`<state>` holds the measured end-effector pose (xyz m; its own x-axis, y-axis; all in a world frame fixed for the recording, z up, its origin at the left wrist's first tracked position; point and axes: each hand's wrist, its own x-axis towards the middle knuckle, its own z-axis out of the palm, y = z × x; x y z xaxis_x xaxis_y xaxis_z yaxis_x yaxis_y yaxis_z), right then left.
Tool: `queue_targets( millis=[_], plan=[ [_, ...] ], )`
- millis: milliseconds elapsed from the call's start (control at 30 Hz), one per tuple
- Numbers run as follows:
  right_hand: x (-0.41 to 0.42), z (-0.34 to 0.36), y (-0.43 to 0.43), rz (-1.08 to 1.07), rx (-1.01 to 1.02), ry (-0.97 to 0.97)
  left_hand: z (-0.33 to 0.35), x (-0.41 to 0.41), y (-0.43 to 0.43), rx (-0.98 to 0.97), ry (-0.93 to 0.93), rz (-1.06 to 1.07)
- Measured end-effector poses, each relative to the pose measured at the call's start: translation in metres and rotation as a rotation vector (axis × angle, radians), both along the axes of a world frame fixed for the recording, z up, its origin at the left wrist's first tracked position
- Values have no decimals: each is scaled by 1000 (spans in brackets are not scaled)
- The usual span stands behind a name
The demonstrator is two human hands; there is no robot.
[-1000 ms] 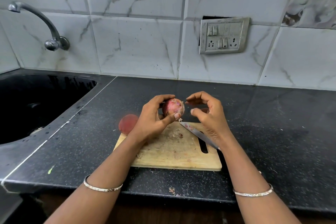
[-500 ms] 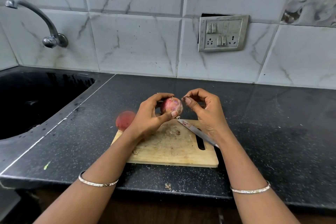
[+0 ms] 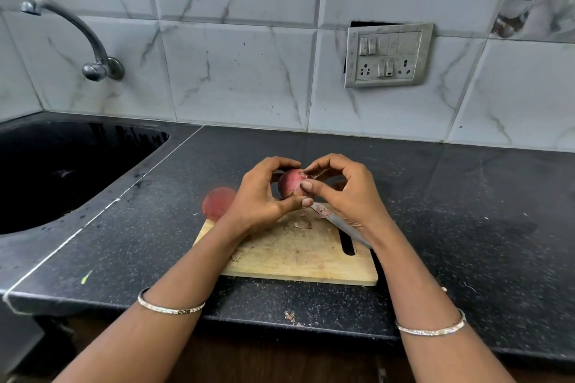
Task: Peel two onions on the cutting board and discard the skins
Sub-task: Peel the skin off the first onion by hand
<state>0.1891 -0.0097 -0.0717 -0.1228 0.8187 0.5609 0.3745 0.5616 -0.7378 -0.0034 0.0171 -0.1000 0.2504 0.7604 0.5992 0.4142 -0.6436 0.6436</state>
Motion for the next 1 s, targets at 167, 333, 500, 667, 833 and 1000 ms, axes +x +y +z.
queue_targets(
  millis=[167, 333, 500, 667, 833, 1000],
  plan=[
    [1, -2, 2, -43, -3, 11, 0, -1, 2, 43, -15, 15],
    [-1, -5, 4, -60, 33, -29, -1, -2, 1, 54, 14, 17],
    [-5, -10, 6, -63, 57, -127, -2, -4, 0, 58, 61, 23],
    [-9, -16, 6, -53, 56, -212, -2, -5, 1, 53, 79, 36],
    [-9, -18, 9, -41, 45, -197, -1, -1, 1, 48, 49, 24],
    [-4, -17, 8, -41, 35, -147, 1, 2, 0, -39, -39, -3]
  ],
)
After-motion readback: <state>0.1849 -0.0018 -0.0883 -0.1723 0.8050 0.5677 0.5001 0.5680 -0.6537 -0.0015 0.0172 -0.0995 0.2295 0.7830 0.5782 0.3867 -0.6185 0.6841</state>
